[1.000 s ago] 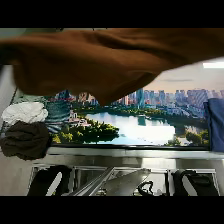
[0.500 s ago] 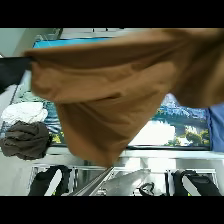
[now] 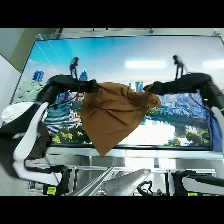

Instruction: Fold the shirts.

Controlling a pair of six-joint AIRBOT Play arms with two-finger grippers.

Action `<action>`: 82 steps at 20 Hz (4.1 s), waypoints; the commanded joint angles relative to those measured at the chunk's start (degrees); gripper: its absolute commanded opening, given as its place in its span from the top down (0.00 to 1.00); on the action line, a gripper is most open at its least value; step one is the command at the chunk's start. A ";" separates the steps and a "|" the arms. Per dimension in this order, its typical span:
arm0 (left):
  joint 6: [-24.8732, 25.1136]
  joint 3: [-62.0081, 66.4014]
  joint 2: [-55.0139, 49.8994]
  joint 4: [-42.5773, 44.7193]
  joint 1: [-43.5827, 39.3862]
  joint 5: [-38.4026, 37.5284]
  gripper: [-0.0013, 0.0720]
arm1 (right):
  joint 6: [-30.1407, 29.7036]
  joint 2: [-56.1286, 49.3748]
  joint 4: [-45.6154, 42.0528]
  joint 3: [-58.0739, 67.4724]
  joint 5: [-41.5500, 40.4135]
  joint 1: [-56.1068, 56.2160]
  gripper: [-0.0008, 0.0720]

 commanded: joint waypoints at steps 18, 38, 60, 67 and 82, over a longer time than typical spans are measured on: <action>-32.46 -54.18 45.13 9.90 -1.33 13.62 0.17 | -4.44 -8.00 0.31 4.98 -3.32 -11.63 0.96; -22.82 -45.05 27.28 2.60 -9.49 -8.33 0.96 | -3.26 -7.74 -0.63 5.05 -7.85 -11.93 0.96; -13.81 1.18 -0.72 18.84 11.37 21.16 0.96 | 1.81 17.14 0.37 -25.42 -4.66 -3.52 0.25; -13.94 1.64 3.10 24.20 14.23 27.74 0.96 | -0.52 16.57 -9.03 -15.41 -22.08 -14.49 0.02; -12.02 -15.10 10.29 24.00 15.34 24.15 0.96 | -23.12 1.60 2.56 -14.75 -21.90 -3.89 0.70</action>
